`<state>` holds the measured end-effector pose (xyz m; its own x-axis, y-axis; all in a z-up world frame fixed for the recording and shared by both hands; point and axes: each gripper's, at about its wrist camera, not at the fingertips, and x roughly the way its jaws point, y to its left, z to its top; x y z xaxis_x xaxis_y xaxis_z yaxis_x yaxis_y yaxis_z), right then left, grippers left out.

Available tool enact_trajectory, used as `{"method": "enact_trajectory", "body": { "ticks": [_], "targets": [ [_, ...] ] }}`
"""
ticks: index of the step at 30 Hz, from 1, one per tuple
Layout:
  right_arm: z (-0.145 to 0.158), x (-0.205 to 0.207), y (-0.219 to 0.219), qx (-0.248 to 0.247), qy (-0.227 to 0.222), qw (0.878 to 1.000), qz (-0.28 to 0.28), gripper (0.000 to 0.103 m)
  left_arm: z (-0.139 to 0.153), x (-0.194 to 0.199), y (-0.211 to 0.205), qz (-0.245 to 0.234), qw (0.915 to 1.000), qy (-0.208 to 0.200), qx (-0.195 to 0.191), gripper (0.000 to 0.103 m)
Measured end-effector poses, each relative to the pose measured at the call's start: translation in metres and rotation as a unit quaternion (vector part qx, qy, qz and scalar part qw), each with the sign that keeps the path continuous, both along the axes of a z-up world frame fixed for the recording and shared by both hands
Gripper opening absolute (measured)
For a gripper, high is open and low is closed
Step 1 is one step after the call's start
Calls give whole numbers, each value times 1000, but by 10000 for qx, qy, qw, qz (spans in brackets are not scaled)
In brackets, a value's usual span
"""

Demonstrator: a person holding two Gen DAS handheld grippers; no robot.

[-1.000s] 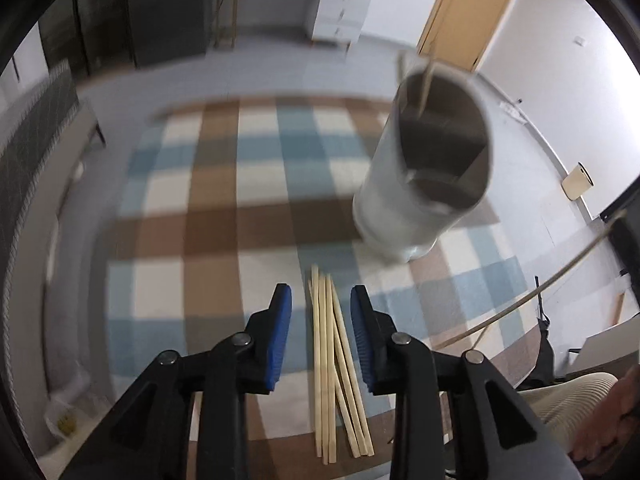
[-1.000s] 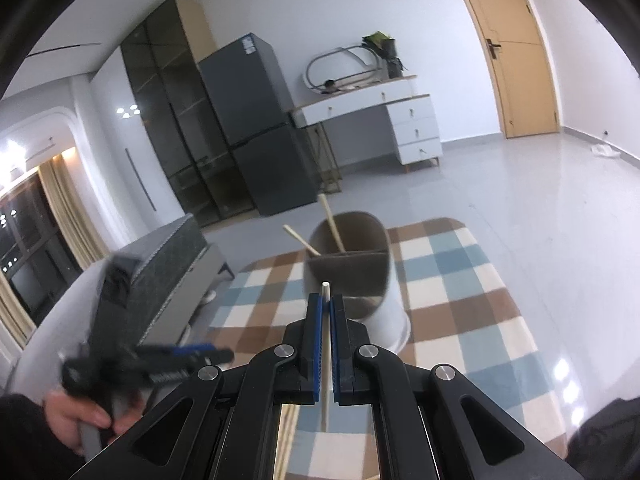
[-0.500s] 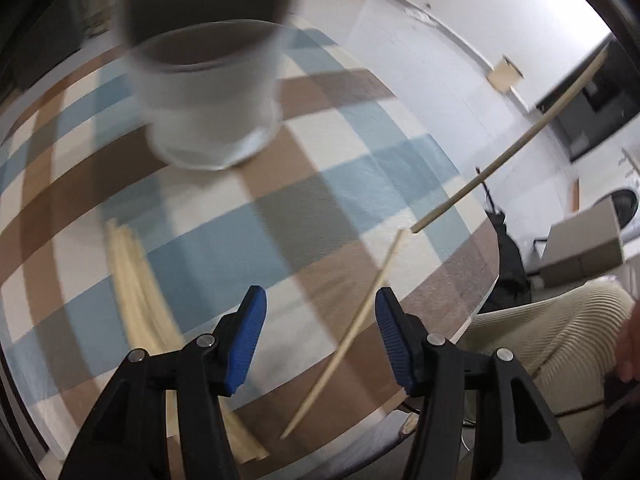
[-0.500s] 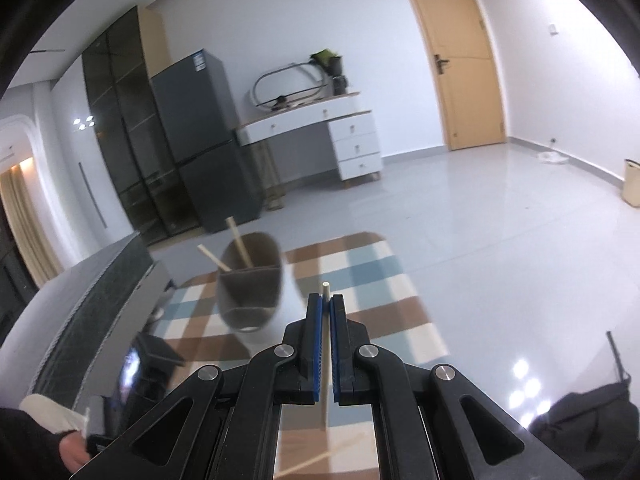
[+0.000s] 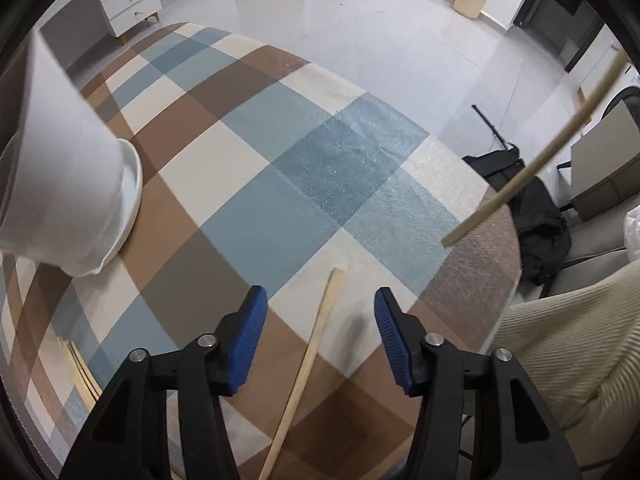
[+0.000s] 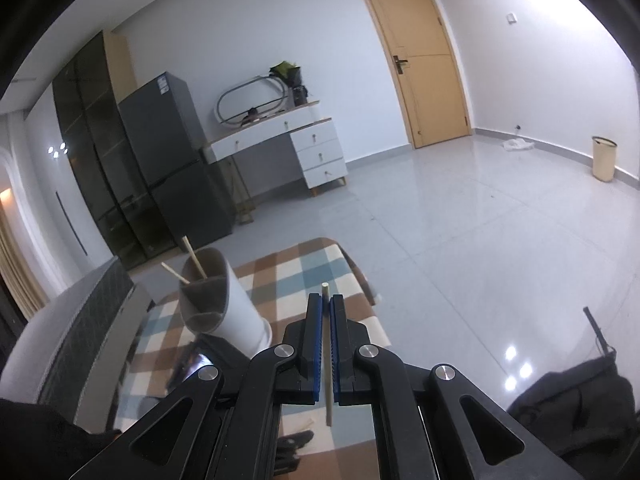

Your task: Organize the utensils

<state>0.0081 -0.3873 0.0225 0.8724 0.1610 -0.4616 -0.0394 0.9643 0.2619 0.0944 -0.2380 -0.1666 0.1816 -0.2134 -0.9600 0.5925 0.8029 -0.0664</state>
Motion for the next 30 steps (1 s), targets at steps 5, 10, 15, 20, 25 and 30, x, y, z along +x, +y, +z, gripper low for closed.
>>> {"method": "enact_trajectory", "body": {
  "ticks": [5, 10, 15, 20, 25, 30],
  "targets": [
    [1, -3, -12, 54, -19, 9998, -172, 3, -6, -7, -9, -99, 9998, -64, 149, 19],
    [1, -4, -13, 24, -26, 9998, -205, 3, -7, -5, -13, -27, 9998, -166, 133, 2],
    [1, -3, -10, 52, -2, 9998, -187, 3, 9, 8, -1, 485, 9974, -513, -168, 2],
    [0, -3, 6, -23, 13, 10000, 54, 3, 56, 6, 37, 1039, 9857, -1106, -728, 1],
    [-4, 1, 35, -128, 93, 9990, 429, 3, 97, -9, 73, 1494, 9678, -1608, -1233, 1],
    [-4, 3, 71, -288, 40, 9960, 847, 3, 128, -14, 99, 1781, 9532, -1926, -1501, 1]
  ]
}}
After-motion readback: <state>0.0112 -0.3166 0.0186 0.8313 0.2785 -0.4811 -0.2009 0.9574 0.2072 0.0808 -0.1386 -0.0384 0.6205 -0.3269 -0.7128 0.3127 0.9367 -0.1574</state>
